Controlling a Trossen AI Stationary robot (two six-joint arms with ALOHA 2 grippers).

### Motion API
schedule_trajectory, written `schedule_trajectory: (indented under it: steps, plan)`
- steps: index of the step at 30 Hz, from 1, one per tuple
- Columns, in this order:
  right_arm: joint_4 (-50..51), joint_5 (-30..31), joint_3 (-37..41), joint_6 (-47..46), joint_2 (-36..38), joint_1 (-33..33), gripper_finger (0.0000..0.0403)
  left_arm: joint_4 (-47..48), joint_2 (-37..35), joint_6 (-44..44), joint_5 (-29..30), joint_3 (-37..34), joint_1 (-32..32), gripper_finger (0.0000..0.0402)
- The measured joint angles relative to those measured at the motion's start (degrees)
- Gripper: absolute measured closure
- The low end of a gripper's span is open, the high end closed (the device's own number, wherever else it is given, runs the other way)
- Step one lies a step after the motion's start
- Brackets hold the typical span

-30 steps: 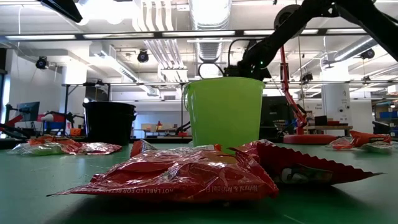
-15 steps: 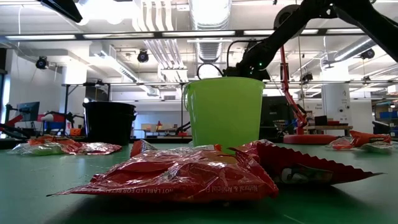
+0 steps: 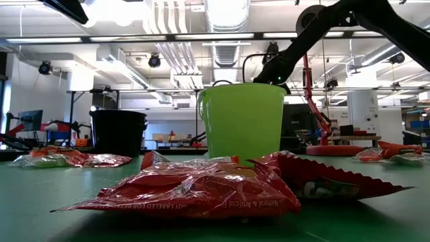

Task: Sort candy
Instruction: Put the red candy into the black bucket

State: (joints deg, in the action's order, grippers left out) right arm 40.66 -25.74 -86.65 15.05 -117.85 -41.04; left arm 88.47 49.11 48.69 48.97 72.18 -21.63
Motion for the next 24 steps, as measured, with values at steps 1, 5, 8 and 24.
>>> schedule_trajectory:
  steps: [1, 5, 8, 24]
  plan:
    - [-0.15, -0.02, -0.02, 0.0, -0.39, 0.02, 0.0257, 0.0, -0.07, 0.0, 0.0, 0.0, 0.0, 0.0322]
    - [-0.37, -0.55, -0.2, -0.02, -1.94, 0.09, 0.0257, 0.0, -0.27, 0.0, 0.0, 0.0, 0.0, 0.0322]
    - [-0.85, -0.63, -0.2, -0.28, -2.78, 0.33, 0.0258, 0.0, -0.45, 0.0, 0.0, 0.0, 0.0, 0.0322]
    - [-1.7, -1.41, -0.38, -5.37, -3.0, 0.63, 0.0393, -0.11, -0.65, 0.0, 0.0, 0.0, 0.0, 0.0322]
